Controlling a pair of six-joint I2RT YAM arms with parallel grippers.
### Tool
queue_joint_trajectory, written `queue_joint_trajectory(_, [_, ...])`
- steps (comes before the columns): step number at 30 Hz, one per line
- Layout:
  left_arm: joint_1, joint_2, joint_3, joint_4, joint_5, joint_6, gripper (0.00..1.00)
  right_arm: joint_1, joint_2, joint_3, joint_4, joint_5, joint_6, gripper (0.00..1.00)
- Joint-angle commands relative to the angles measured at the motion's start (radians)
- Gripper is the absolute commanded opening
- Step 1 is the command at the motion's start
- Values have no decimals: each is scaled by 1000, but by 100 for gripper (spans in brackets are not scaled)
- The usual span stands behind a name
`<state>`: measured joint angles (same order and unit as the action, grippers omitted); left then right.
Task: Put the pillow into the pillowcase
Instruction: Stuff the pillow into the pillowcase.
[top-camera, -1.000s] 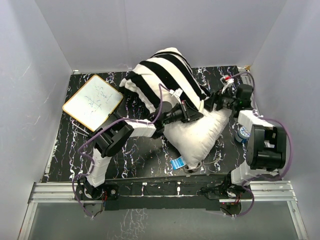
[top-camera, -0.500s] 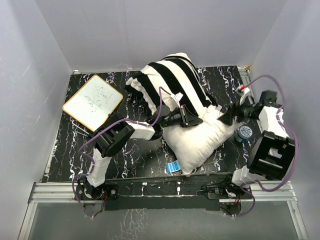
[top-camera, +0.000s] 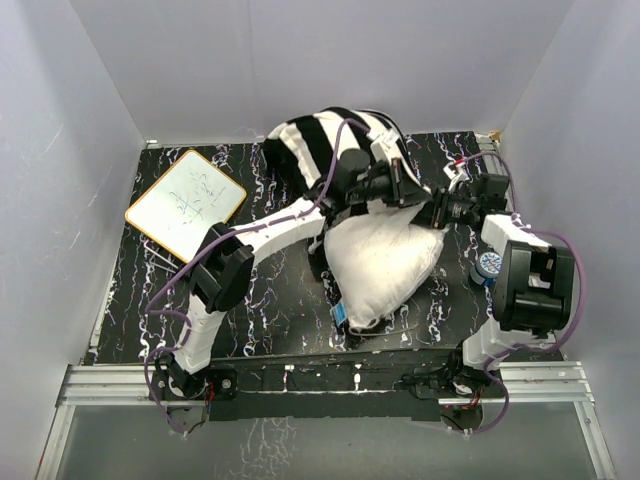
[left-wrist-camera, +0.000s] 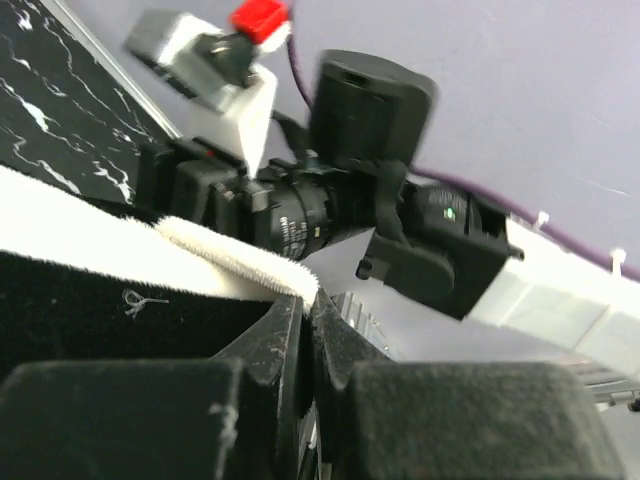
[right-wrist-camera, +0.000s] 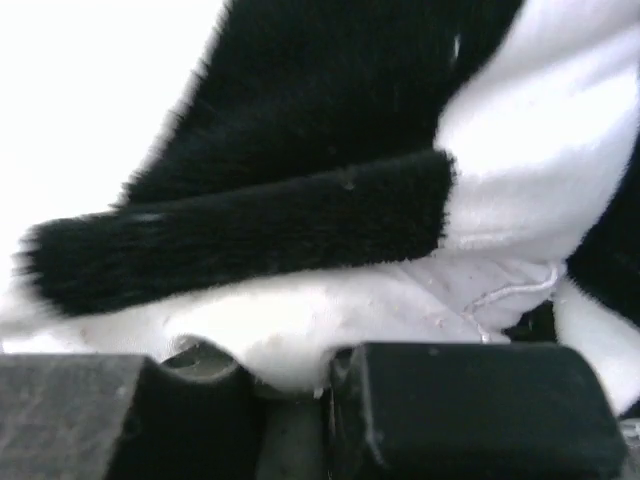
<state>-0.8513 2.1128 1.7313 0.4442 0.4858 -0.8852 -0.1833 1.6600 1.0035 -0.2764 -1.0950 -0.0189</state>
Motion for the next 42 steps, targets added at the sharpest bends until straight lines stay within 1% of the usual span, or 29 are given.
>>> queue_joint_trajectory(1, [-164, -21, 330, -224, 188, 96, 0, 12, -176, 21, 1180, 29, 849, 8])
queue_joint_trajectory(4, [-181, 19, 491, -262, 197, 78, 0, 18, -170, 77, 1514, 163, 1190, 8])
queue_joint_trajectory(6, [-183, 47, 564, -267, 206, 56, 0, 33, -173, 105, 1570, 221, 1299, 8])
queue_joint_trajectory(7, [-183, 57, 584, -265, 209, 44, 0, 38, -179, 107, 1582, 235, 1320, 8])
queue_joint_trajectory(9, [-187, 64, 574, -226, 214, 10, 0, 40, -190, 95, 1573, 251, 1327, 8])
queue_joint_trajectory(12, [-217, 55, 519, -142, 218, -44, 0, 37, -195, 74, 1444, 273, 1192, 8])
queue_joint_trajectory(15, [-279, 28, 498, -149, 210, -21, 0, 21, -172, 49, 1312, 326, 1025, 8])
queue_joint_trajectory(17, [-313, -18, 452, -168, 196, 8, 0, 2, -149, 38, 1278, 350, 966, 8])
queue_joint_trajectory(21, [-342, -156, 245, -127, 139, 28, 0, -25, -111, 82, 1236, 347, 900, 8])
queue_joint_trajectory(24, [-335, -248, 57, -114, 92, 42, 0, -19, -109, 118, 1169, 304, 869, 8])
queue_joint_trajectory(25, [-320, -272, -1, -120, 74, 53, 0, -10, -112, 120, 1155, 275, 869, 8])
queue_joint_trajectory(27, [-262, -323, -148, -103, 46, 49, 0, 11, -134, 102, 1106, 200, 802, 8])
queue_joint_trajectory(30, [-115, -356, -379, 10, 50, -13, 0, 48, -194, -8, 986, 147, 674, 9])
queue_joint_trajectory(32, [-11, -310, -498, 132, 96, -64, 0, 72, -225, -92, 920, 144, 575, 9])
queue_joint_trajectory(33, [28, -271, -532, 201, 120, -88, 0, 81, -235, -132, 904, 149, 537, 9])
queue_joint_trajectory(35, [83, -164, -539, 288, 169, -129, 0, 96, -225, -175, 840, 165, 443, 11])
queue_joint_trajectory(37, [96, -81, -514, 329, 197, -151, 0, 95, -174, -154, 755, 143, 365, 16])
queue_joint_trajectory(38, [98, -53, -500, 335, 201, -155, 0, 86, -140, -114, 679, 103, 314, 20])
queue_joint_trajectory(39, [98, -32, -488, 338, 202, -158, 0, 75, -115, -59, 596, 56, 252, 26])
queue_joint_trajectory(40, [98, -14, -484, 346, 201, -164, 0, 60, -99, -9, 504, 17, 189, 34])
queue_joint_trajectory(42, [99, 0, -489, 367, 198, -180, 0, 12, -111, 97, 339, -61, 74, 57])
